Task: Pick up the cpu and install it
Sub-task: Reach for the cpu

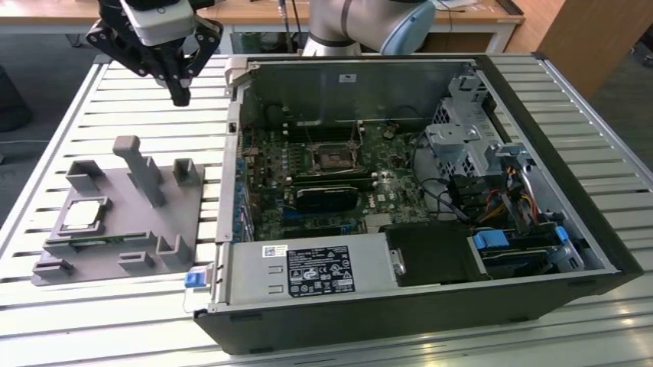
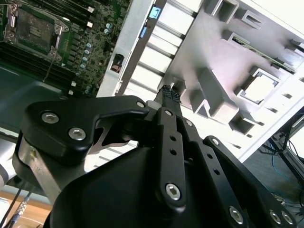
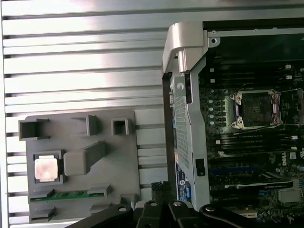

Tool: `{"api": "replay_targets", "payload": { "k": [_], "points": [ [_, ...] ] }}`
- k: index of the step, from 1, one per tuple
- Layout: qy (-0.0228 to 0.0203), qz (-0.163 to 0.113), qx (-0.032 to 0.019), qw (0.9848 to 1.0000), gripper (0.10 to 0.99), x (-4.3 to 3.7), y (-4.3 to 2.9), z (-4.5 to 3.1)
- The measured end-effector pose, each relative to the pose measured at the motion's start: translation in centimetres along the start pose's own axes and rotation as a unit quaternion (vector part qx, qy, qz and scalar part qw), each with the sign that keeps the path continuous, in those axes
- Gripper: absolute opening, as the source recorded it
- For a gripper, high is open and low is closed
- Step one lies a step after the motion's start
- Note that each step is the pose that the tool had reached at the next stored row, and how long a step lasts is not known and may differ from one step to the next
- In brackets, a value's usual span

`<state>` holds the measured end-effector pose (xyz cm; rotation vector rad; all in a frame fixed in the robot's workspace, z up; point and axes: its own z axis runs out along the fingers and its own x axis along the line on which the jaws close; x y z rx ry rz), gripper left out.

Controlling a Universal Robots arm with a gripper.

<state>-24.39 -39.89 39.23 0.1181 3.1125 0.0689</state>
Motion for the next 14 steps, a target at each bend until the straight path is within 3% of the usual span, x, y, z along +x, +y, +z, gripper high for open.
{"api": "replay_targets", "payload": {
  "k": [14],
  "points": [
    [0.0,0.0,0.0,1.0,0.106,1.25,-0.1,-0.02]
  ]
}}
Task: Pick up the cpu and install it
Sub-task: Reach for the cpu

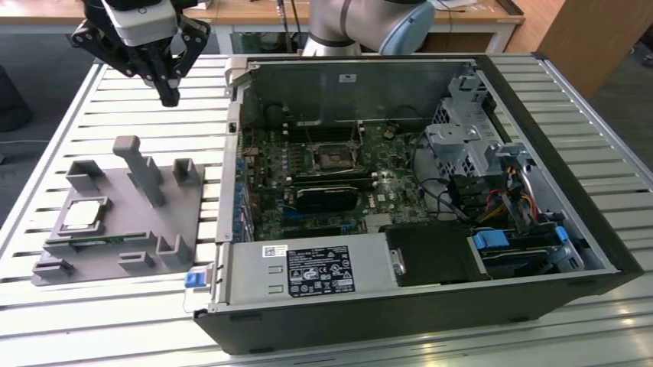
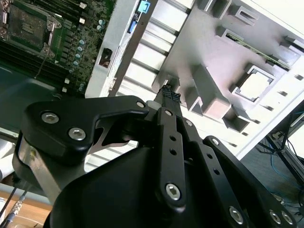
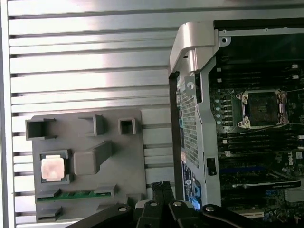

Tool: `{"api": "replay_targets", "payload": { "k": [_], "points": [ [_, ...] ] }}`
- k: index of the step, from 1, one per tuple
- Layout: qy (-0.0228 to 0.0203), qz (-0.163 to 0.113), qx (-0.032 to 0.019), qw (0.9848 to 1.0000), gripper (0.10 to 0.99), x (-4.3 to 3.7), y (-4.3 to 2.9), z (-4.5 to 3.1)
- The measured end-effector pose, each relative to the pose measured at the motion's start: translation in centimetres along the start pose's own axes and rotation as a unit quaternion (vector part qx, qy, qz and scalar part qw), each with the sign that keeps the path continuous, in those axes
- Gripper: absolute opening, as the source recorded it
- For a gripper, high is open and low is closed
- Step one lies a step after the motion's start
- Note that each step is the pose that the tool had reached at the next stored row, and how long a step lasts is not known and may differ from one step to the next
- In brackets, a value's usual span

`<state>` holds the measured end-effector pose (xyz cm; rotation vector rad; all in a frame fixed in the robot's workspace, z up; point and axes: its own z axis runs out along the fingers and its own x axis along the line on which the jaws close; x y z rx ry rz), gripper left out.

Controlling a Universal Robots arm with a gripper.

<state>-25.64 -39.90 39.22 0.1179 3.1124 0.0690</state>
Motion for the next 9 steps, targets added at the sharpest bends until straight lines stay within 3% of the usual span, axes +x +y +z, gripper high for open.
{"api": "replay_targets", "payload": {
  "k": [9],
  "points": [
    [0.0,0.0,0.0,1.0,0.106,0.76,-0.06,-0.01]
  ]
}}
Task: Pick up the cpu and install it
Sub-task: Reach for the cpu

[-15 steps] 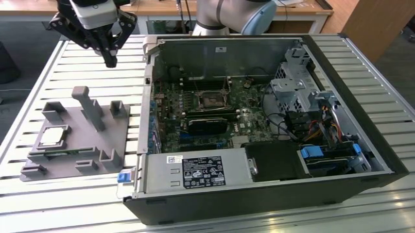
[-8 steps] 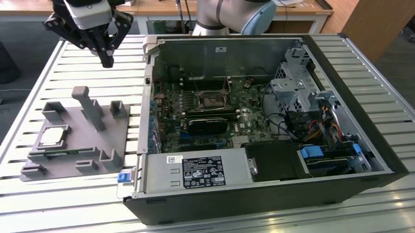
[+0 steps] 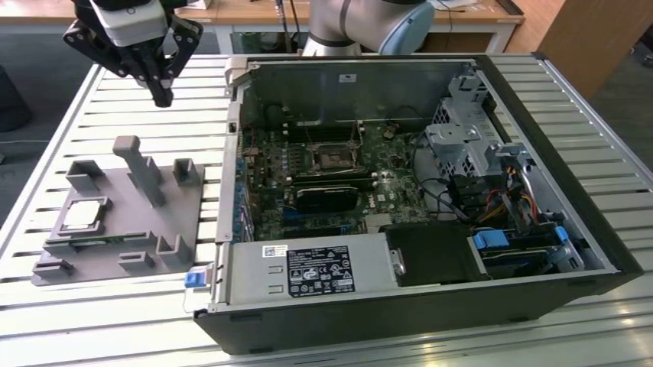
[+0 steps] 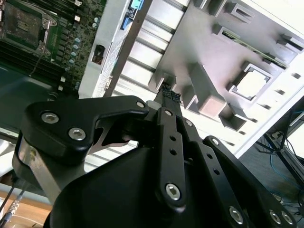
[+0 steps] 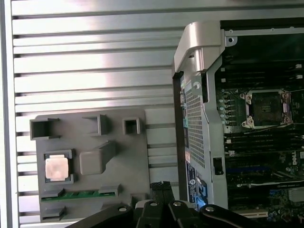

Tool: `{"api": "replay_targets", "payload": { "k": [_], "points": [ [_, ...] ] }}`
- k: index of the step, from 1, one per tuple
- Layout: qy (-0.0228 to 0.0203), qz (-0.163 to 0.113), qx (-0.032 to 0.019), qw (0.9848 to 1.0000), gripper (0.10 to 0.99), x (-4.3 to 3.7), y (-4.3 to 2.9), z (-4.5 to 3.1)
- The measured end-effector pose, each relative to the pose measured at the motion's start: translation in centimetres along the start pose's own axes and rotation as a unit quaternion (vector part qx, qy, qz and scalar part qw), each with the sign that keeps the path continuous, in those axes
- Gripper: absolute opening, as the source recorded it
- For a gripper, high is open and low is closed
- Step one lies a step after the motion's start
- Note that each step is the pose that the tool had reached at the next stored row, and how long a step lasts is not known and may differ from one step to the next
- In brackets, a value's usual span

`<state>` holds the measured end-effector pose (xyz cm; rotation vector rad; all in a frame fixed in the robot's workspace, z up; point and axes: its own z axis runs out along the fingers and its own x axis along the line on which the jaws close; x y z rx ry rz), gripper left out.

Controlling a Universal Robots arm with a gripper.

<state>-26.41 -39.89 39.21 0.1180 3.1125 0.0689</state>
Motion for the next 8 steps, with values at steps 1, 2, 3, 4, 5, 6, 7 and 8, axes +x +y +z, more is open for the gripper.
{"api": "replay_targets", "payload": {
  "k": [1,2,3,4,5,6,7,8],
  "points": [
    [0.0,0.0,0.0,1.0,0.106,0.09,-0.01,0.0],
    [0.0,0.0,0.0,1.0,0.106,0.17,-0.01,0.0],
    [0.0,0.0,0.0,1.0,0.106,0.26,-0.02,0.0],
    [0.0,0.0,0.0,1.0,0.106,0.34,-0.03,0.0],
    [0.0,0.0,0.0,1.0,0.106,0.43,-0.03,0.0],
    [0.0,0.0,0.0,1.0,0.106,0.51,-0.04,-0.01],
    [0.0,0.0,0.0,1.0,0.106,0.6,-0.05,-0.01],
    [0.0,0.0,0.0,1.0,0.106,0.68,-0.05,-0.01]
  ]
}}
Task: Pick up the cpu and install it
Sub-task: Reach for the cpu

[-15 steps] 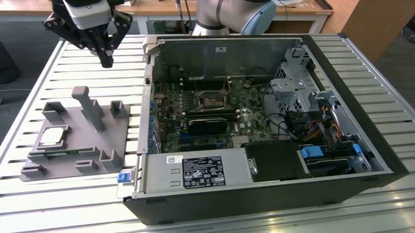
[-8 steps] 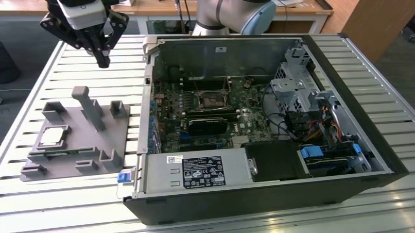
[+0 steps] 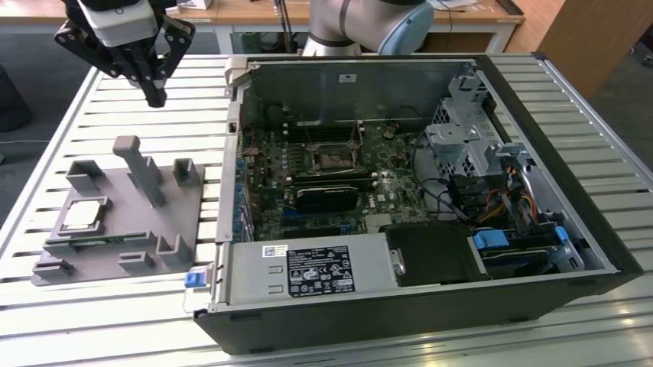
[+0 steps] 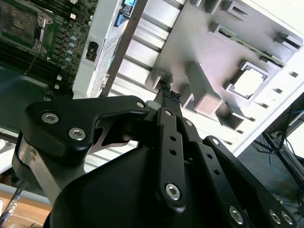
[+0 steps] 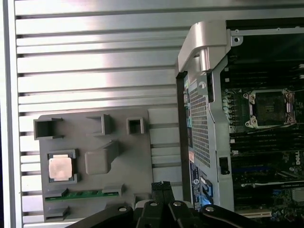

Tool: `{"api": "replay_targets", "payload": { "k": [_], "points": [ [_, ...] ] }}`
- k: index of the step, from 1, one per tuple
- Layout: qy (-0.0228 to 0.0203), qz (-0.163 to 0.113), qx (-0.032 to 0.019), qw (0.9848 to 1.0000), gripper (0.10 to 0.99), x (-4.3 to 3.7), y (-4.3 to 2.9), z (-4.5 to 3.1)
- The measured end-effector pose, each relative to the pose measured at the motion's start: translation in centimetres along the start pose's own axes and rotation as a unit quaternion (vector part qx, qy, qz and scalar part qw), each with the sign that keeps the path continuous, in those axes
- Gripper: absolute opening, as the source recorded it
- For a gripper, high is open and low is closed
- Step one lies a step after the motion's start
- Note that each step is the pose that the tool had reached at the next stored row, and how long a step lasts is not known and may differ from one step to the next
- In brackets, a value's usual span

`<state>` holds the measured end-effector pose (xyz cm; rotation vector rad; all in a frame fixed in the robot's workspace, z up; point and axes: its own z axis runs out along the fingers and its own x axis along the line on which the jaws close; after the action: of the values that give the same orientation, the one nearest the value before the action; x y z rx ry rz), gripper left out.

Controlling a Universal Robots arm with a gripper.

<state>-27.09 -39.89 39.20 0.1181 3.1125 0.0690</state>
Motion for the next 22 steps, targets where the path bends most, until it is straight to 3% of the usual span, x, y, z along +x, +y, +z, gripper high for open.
{"api": "replay_targets", "payload": {
  "k": [15,22],
  "points": [
    [0.0,0.0,0.0,1.0,0.106,1.3,-0.1,-0.01],
    [0.0,0.0,0.0,1.0,0.106,2.35,-0.18,-0.03]
  ]
}}
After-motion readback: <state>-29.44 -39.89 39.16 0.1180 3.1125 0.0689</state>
